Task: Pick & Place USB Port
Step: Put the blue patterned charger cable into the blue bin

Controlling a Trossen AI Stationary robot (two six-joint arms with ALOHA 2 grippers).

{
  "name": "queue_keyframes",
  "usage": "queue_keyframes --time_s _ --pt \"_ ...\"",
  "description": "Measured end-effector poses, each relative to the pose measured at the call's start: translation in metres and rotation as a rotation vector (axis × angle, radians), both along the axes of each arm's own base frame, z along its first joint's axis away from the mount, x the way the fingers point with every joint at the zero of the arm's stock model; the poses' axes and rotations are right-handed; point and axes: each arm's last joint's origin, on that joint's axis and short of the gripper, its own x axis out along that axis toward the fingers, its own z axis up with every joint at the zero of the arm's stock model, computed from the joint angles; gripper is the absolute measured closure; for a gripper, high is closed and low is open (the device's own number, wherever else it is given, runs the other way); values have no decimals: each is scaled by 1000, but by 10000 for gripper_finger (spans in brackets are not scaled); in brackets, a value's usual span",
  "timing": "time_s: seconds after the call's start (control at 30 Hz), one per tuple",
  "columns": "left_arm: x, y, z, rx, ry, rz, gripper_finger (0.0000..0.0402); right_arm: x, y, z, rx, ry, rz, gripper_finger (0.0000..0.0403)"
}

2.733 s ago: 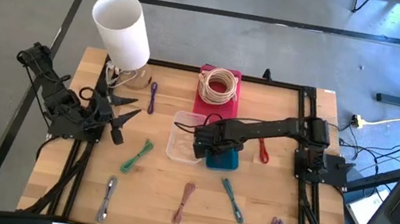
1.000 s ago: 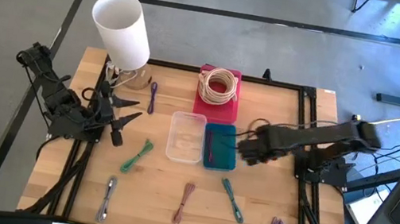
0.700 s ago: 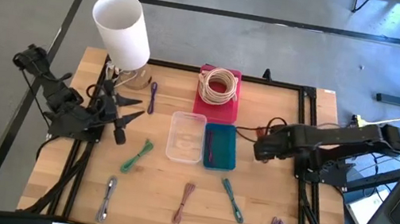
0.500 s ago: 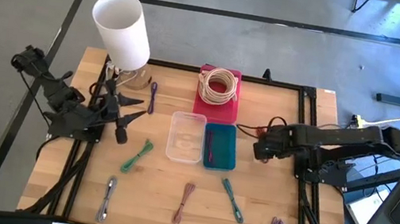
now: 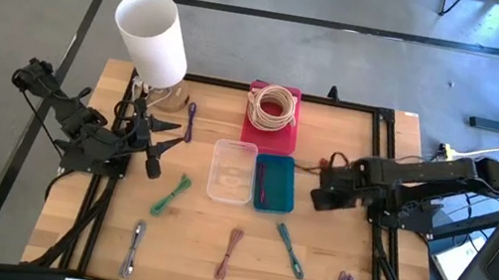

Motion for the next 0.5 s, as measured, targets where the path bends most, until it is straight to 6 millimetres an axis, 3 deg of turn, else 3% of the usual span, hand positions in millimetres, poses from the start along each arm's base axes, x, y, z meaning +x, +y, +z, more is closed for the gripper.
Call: queue_keyframes --time_s 0.27,0.5 --pt "0 0 0 4 4 0 258 23 66 11 76 -355 -17 251" --pt "0 0 0 56 33 -5 258 31 111 -15 91 -369 -29 251"
